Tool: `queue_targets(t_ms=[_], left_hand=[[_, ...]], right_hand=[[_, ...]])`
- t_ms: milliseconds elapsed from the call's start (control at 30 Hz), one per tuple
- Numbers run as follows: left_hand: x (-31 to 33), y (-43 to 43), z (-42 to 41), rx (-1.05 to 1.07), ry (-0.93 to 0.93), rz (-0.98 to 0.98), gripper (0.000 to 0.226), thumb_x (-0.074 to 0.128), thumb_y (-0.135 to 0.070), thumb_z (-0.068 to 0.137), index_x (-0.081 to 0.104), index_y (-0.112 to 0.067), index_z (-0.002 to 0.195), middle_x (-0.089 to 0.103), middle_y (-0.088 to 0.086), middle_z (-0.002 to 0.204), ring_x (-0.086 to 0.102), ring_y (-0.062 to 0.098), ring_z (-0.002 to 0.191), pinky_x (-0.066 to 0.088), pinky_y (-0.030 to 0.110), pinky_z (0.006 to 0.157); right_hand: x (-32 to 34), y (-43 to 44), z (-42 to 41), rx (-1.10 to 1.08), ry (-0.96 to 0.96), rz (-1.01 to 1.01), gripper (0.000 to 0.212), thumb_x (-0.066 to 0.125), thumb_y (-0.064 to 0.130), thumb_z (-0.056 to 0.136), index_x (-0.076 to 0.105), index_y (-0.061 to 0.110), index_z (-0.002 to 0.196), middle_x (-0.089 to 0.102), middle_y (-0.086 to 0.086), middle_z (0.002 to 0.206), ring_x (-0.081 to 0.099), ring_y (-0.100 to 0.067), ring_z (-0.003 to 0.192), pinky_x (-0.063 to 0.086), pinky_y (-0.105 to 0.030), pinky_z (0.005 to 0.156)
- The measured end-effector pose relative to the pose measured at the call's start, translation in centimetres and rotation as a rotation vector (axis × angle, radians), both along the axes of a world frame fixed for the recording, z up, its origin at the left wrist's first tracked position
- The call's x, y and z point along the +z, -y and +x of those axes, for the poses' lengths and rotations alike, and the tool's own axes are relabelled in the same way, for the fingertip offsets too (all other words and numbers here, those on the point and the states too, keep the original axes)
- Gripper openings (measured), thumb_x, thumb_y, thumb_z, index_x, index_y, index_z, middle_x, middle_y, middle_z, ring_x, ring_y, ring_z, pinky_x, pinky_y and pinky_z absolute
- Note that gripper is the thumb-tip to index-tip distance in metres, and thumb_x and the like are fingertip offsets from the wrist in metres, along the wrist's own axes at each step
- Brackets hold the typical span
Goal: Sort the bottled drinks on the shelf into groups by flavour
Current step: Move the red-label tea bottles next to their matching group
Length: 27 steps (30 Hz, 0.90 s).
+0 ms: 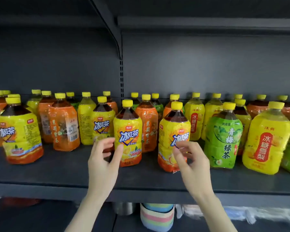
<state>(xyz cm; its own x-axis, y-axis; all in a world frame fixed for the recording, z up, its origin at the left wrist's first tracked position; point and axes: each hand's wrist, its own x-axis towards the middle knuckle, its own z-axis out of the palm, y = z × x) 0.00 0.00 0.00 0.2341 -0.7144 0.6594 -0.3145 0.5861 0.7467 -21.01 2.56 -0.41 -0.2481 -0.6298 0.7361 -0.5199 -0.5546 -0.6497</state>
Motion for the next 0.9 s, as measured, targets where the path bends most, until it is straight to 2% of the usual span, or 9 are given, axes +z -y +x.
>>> queue_targets(t_ms=[67, 133, 233, 333, 433, 533, 633, 767, 900], left_hand=[[0.8, 2.5, -0.2, 0.041, -0.034, 0.05, 0.055, 0.068, -0.04, 0.076, 0.048, -0.018, 0.123, 0.048, -0.006, 0.119, 0.048, 0.009, 0.113, 0.042, 0.026, 0.092], [1.3, 5.2, -0.5, 0.034, -0.044, 0.132, 0.076, 0.073, -0.047, 0.07, 0.039, -0.016, 0.131, 0.04, -0.007, 0.122, 0.042, 0.012, 0.12, 0.04, 0.03, 0.096], [0.5, 7.9, -1.1, -0.096, -0.112, 0.249, 0.097, 0.075, -0.067, 0.055, 0.035, -0.022, 0.132, 0.049, -0.003, 0.126, 0.049, 0.014, 0.118, 0.045, 0.039, 0.099], [-0.2, 9.2, -1.7, -0.189, -0.21, 0.297, 0.087, 0.078, -0.064, 0.053, 0.038, -0.029, 0.123, 0.059, -0.003, 0.118, 0.059, 0.012, 0.107, 0.051, 0.042, 0.091], [-0.7, 9.4, -1.8, -0.175, -0.203, 0.302, 0.079, 0.072, -0.068, 0.051, 0.043, -0.032, 0.115, 0.062, -0.008, 0.111, 0.06, 0.009, 0.103, 0.052, 0.04, 0.09], [-0.8, 9.5, -1.2, -0.184, -0.188, 0.329, 0.074, 0.07, -0.072, 0.045, 0.053, -0.031, 0.105, 0.065, -0.008, 0.104, 0.062, 0.011, 0.098, 0.053, 0.04, 0.086], [-0.6, 8.6, -0.9, -0.295, -0.221, 0.351, 0.065, 0.08, -0.064, 0.044, 0.056, -0.035, 0.097, 0.068, -0.012, 0.097, 0.066, 0.004, 0.087, 0.055, 0.029, 0.073], [-0.5, 7.2, -0.8, -0.465, -0.287, 0.377, 0.053, 0.07, -0.05, 0.051, 0.056, -0.036, 0.1, 0.07, -0.019, 0.088, 0.067, -0.004, 0.078, 0.051, 0.014, 0.058], [-0.6, 5.9, -1.1, -0.508, -0.291, 0.351, 0.046, 0.071, -0.048, 0.061, 0.055, -0.038, 0.103, 0.07, -0.022, 0.087, 0.066, -0.006, 0.081, 0.05, 0.01, 0.058]], right_hand=[[0.5, 1.5, 0.4, -0.092, 0.088, -0.063, 0.024, 0.069, 0.015, 0.086, 0.058, 0.034, 0.097, 0.059, 0.002, 0.101, 0.059, -0.008, 0.089, 0.045, -0.01, 0.072], [0.5, 3.1, 0.7, -0.161, 0.196, -0.059, 0.03, 0.072, 0.02, 0.084, 0.056, 0.025, 0.109, 0.052, 0.0, 0.108, 0.055, -0.009, 0.094, 0.042, -0.01, 0.078], [-0.6, 5.1, 1.2, -0.179, 0.361, -0.002, 0.065, 0.076, 0.044, 0.073, 0.046, 0.018, 0.125, 0.042, 0.0, 0.12, 0.047, -0.013, 0.112, 0.039, -0.015, 0.093], [-1.0, 6.1, 0.9, -0.079, 0.512, 0.144, 0.096, 0.076, 0.057, 0.063, 0.035, 0.017, 0.14, 0.044, 0.002, 0.132, 0.05, -0.011, 0.12, 0.044, -0.034, 0.102], [-1.2, 6.8, 0.3, 0.017, 0.569, 0.262, 0.099, 0.082, 0.055, 0.057, 0.039, 0.021, 0.139, 0.062, 0.006, 0.121, 0.063, -0.009, 0.107, 0.05, -0.041, 0.098], [-1.4, 7.4, 0.5, -0.048, 0.503, 0.29, 0.088, 0.077, 0.061, 0.044, 0.057, 0.022, 0.12, 0.068, 0.003, 0.11, 0.067, -0.012, 0.097, 0.055, -0.039, 0.088], [-1.7, 7.6, 1.1, -0.074, 0.474, 0.281, 0.066, 0.078, 0.062, 0.041, 0.065, 0.027, 0.096, 0.068, -0.005, 0.108, 0.068, -0.018, 0.094, 0.057, -0.041, 0.083], [-1.6, 7.2, 1.3, -0.012, 0.484, 0.281, 0.069, 0.079, 0.059, 0.045, 0.063, 0.026, 0.104, 0.07, -0.001, 0.105, 0.069, -0.016, 0.093, 0.058, -0.042, 0.083], [-1.3, 6.3, 1.9, 0.045, 0.493, 0.293, 0.072, 0.079, 0.055, 0.049, 0.062, 0.022, 0.11, 0.073, 0.004, 0.101, 0.07, -0.012, 0.091, 0.058, -0.041, 0.083]])
